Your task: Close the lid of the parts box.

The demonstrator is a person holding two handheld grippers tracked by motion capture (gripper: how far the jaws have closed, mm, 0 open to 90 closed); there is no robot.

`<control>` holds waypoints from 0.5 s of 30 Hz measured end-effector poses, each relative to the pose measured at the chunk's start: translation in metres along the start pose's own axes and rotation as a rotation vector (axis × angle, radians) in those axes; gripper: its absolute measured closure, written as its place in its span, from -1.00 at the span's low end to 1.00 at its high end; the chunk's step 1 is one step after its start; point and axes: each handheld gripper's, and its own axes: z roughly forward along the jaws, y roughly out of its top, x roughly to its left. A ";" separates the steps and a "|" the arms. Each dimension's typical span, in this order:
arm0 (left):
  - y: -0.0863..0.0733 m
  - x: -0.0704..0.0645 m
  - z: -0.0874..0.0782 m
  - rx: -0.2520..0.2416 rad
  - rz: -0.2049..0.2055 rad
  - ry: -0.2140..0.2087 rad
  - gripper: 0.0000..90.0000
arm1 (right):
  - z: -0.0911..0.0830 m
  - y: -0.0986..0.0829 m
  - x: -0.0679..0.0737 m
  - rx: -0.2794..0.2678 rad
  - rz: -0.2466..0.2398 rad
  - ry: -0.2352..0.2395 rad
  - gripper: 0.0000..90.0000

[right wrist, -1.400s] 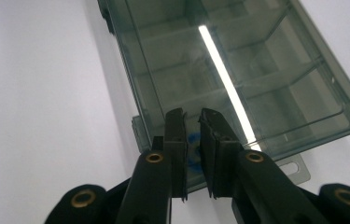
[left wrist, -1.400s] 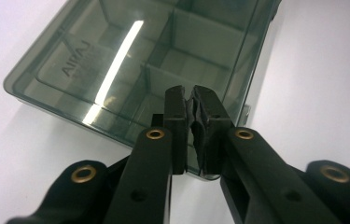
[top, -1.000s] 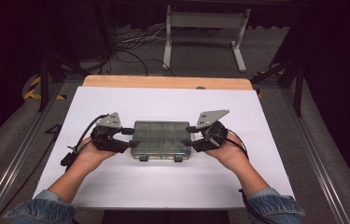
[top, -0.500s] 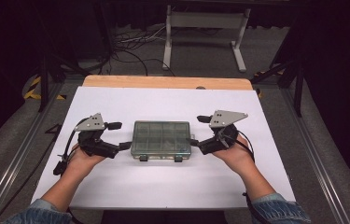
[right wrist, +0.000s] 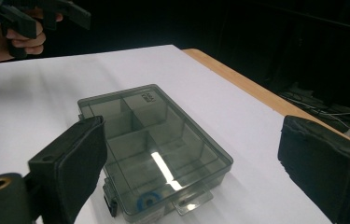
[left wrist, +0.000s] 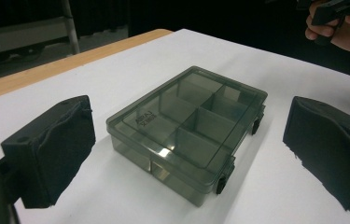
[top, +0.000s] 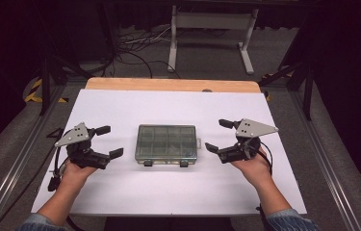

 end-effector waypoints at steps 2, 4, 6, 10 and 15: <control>-0.004 0.000 -0.002 -0.010 -0.002 0.015 -0.94 | -0.005 -0.005 -0.002 -0.009 0.000 -0.019 -0.85; -0.009 0.001 -0.006 -0.022 -0.002 0.027 -0.94 | -0.009 -0.009 -0.003 -0.016 0.005 -0.027 -0.87; -0.013 0.001 -0.009 -0.034 -0.009 0.035 -0.94 | -0.012 -0.013 -0.004 -0.020 -0.004 -0.034 -0.89; -0.022 0.004 -0.015 -0.064 -0.030 0.037 -0.94 | -0.019 -0.024 -0.005 -0.037 0.003 -0.052 -0.92; -0.030 0.005 -0.020 -0.072 -0.020 0.044 -0.95 | -0.025 -0.036 -0.006 -0.052 0.020 -0.071 -0.94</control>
